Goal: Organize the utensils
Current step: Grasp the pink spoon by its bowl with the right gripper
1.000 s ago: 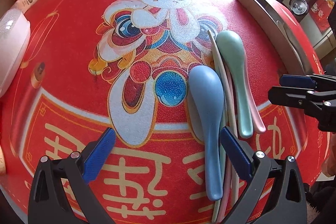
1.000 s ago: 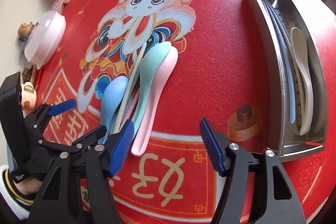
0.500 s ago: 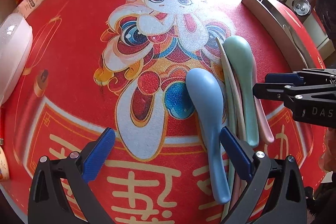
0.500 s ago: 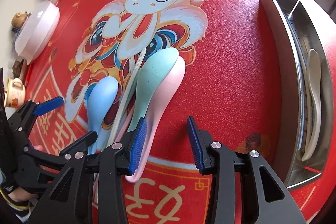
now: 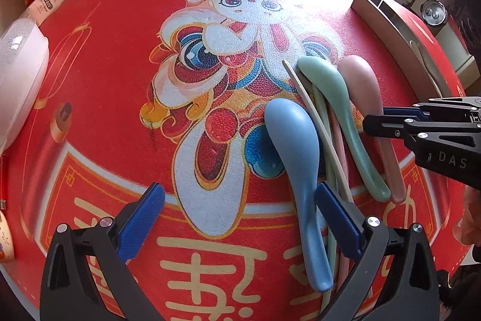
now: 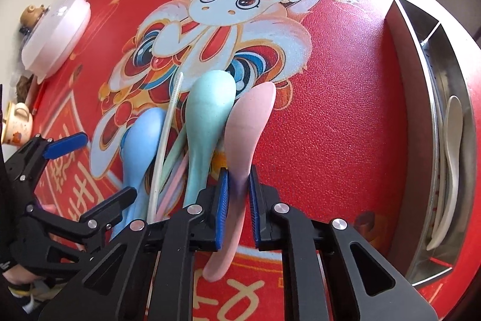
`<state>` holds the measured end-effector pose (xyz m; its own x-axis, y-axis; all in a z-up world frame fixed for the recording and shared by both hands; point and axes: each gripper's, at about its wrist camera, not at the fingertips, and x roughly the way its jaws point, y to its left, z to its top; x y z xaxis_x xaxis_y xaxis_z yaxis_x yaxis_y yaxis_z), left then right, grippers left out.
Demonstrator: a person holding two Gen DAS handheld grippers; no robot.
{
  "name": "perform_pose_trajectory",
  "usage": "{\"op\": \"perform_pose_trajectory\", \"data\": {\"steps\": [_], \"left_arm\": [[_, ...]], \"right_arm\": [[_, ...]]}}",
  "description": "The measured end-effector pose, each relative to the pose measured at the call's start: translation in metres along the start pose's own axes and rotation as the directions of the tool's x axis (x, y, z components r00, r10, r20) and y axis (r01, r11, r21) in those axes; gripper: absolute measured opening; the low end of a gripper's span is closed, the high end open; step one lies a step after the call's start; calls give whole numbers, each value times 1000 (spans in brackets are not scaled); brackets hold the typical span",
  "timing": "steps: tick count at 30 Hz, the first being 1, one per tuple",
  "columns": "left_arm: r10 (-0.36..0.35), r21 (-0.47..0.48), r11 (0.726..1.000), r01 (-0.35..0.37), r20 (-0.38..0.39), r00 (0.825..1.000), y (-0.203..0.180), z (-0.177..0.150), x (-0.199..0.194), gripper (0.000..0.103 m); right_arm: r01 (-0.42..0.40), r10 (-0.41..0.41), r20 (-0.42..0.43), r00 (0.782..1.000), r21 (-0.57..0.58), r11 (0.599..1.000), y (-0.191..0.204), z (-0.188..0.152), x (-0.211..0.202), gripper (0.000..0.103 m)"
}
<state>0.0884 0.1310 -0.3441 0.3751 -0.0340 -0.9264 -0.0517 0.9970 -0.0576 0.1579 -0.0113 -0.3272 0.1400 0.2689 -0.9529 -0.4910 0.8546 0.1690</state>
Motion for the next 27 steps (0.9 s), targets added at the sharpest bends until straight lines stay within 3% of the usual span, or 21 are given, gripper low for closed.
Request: {"op": "perform_pose_trajectory", "data": {"steps": [12, 16, 22, 23, 27], "left_arm": [[5, -7, 1000, -5, 15, 1000, 0, -3, -1, 98], [56, 44, 997, -56, 3, 998, -10, -5, 2, 98], [-50, -78, 996, 50, 5, 999, 8, 0, -6, 97], [-67, -93, 993, 67, 6, 998, 10, 0, -7, 96], [-86, -96, 992, 87, 18, 996, 9, -3, -15, 70]], "right_arm": [[5, -5, -1, 1000, 35, 999, -24, -27, -11, 7], [13, -13, 1, 1000, 35, 999, -26, -34, -13, 7], [-1, 0, 11, 1000, 46, 999, -28, -35, -13, 7], [-1, 0, 13, 1000, 45, 999, -28, -35, -13, 7], [-11, 10, 15, 1000, 51, 999, -30, -36, -13, 7]]}}
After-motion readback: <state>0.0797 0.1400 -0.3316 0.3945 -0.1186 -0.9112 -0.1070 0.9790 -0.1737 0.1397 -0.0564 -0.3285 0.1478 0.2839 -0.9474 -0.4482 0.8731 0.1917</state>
